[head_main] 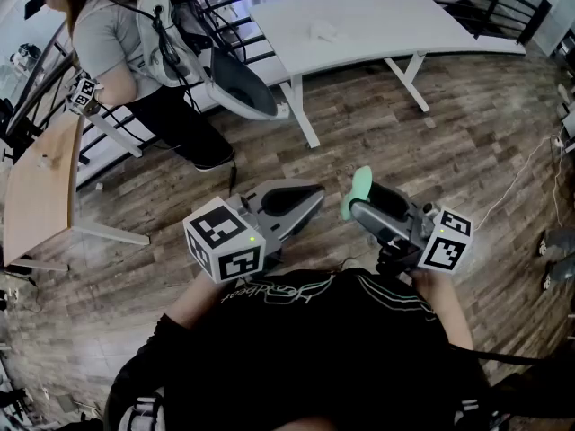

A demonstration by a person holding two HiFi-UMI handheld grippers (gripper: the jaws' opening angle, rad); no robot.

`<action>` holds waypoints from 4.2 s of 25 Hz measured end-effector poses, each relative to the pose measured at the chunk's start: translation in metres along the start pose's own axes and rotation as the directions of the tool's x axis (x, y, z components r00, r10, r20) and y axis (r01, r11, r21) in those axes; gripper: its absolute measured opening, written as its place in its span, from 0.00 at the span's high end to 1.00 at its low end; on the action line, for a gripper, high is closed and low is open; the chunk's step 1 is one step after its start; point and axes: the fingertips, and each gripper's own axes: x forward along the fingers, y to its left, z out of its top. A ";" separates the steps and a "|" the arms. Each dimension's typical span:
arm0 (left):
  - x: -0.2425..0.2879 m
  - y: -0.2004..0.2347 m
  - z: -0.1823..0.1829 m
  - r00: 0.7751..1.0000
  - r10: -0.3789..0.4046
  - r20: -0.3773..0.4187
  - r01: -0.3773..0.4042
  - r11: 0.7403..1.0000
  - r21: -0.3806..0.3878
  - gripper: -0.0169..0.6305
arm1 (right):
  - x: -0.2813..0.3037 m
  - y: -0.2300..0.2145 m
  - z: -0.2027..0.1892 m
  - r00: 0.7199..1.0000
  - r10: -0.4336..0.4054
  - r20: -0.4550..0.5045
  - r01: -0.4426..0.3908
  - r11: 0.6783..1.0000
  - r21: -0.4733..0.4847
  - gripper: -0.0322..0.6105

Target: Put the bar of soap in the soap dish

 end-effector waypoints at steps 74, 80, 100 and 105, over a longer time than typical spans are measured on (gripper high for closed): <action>0.349 0.274 0.117 0.987 0.150 -0.050 -0.154 0.985 -0.083 0.96 | -0.003 -0.378 0.260 0.997 -0.002 -0.080 0.001 1.000 -0.019 0.60; 0.377 0.277 0.130 0.985 0.170 -0.030 -0.172 0.983 -0.059 0.96 | -0.015 -0.400 0.280 0.995 0.002 -0.095 -0.006 0.999 -0.035 0.60; 0.351 0.335 0.114 0.968 0.249 -0.004 -0.248 0.959 -0.135 0.96 | 0.036 -0.437 0.266 0.986 0.024 -0.166 -0.024 1.000 0.002 0.60; 0.347 0.370 0.110 0.965 0.261 -0.015 -0.259 0.952 -0.163 0.96 | 0.061 -0.458 0.264 0.982 0.019 -0.187 -0.017 1.000 0.016 0.60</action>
